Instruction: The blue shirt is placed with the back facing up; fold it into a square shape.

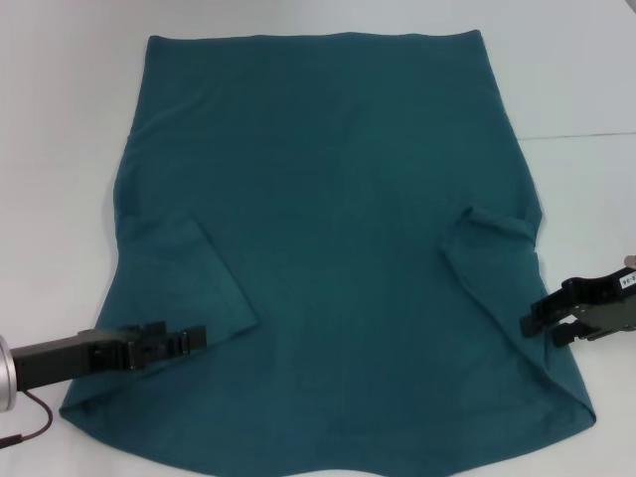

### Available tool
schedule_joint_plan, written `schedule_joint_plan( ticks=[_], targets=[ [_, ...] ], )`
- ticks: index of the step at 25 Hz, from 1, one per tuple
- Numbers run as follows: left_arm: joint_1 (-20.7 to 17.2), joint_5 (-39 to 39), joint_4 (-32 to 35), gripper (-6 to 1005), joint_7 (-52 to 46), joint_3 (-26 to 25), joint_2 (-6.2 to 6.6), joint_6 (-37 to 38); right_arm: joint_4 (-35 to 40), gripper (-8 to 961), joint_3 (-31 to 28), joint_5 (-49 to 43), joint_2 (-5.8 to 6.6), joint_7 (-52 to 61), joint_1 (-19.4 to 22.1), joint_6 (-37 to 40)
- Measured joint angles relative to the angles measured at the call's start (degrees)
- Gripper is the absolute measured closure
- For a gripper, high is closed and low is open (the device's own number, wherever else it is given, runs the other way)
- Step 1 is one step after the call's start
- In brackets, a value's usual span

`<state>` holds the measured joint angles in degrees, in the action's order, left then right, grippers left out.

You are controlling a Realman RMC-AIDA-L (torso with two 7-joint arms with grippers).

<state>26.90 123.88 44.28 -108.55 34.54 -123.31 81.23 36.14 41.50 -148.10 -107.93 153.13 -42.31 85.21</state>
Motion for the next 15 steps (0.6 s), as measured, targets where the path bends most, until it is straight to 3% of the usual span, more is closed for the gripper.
schedule_joint_plan(
  ticks=[10, 15],
  targets=[
    [0.1, -0.1, -0.2, 140, 0.0, 0.0, -0.14, -0.7, -2.3, 415, -0.1, 0.5, -1.92, -0.9, -0.5, -4.8],
    [0.1, -0.2, -0.7, 139, 0.0, 0.0, -0.08, -0.7, -2.5, 417, -0.4, 5.7, -2.39, -3.9, -0.6, -5.0]
  ],
)
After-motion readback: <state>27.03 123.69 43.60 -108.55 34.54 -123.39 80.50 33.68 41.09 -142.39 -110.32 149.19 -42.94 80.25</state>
